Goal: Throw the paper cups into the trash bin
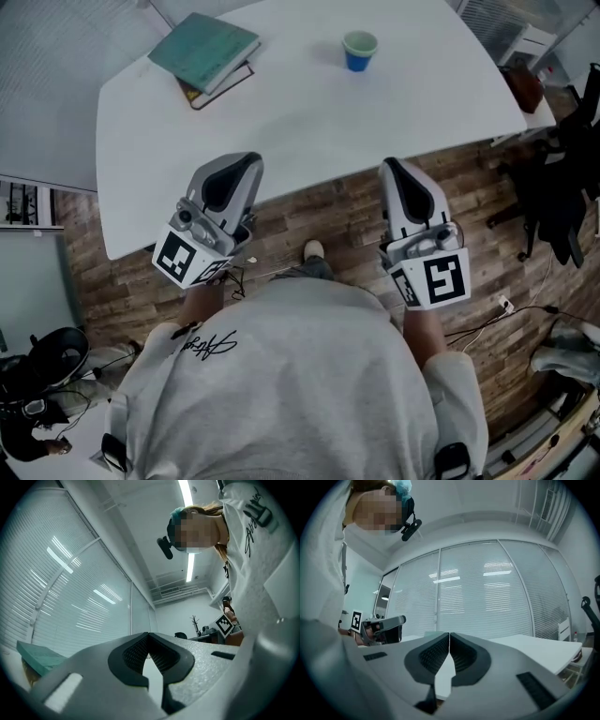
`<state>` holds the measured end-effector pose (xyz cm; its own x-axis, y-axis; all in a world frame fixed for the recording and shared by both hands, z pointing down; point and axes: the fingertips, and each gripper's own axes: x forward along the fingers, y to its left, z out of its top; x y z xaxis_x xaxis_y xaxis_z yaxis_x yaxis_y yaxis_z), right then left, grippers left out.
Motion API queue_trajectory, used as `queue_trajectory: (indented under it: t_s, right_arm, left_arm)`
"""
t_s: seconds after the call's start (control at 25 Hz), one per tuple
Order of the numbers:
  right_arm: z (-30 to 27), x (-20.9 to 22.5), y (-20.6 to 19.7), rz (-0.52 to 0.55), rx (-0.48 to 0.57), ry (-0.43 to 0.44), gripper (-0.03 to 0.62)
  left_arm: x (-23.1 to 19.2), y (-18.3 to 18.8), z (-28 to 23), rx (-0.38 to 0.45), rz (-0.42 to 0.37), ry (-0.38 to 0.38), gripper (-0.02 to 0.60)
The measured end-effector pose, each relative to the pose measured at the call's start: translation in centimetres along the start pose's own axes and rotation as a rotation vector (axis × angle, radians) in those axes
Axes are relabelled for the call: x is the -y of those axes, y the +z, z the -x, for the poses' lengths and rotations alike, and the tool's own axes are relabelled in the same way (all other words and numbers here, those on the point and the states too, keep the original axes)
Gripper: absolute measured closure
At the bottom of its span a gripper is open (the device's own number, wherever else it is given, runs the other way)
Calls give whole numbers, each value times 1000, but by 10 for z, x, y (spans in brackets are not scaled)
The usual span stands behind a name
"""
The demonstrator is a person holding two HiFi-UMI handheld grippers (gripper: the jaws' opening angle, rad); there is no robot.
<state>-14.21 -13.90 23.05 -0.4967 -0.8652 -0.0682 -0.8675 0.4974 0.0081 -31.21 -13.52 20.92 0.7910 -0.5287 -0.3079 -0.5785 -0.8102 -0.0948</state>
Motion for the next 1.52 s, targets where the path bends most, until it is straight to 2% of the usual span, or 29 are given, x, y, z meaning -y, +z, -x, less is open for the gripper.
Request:
queue_trajectory:
  t_s: [0.24, 0.6, 0.92, 1.12, 1.52]
  right_arm:
    - [-16, 11, -4, -7, 1, -49, 582]
    - [-36, 40, -15, -20, -51, -71, 581]
    - [-66, 77, -28, -100, -73, -39, 579]
    - [-86, 93, -37, -13, -116, 11, 577]
    - [-114, 118, -65, -74, -201, 114, 501]
  left_arm:
    - [-20, -12, -9, -4, 19, -25, 578]
    - [-35, -33, -22, -21, 50, -27, 578]
    - [-52, -36, -33, -29, 27, 63, 578]
    - [-59, -38, -39, -30, 13, 131, 578]
    - [-55, -40, -47, -48, -17, 226, 578]
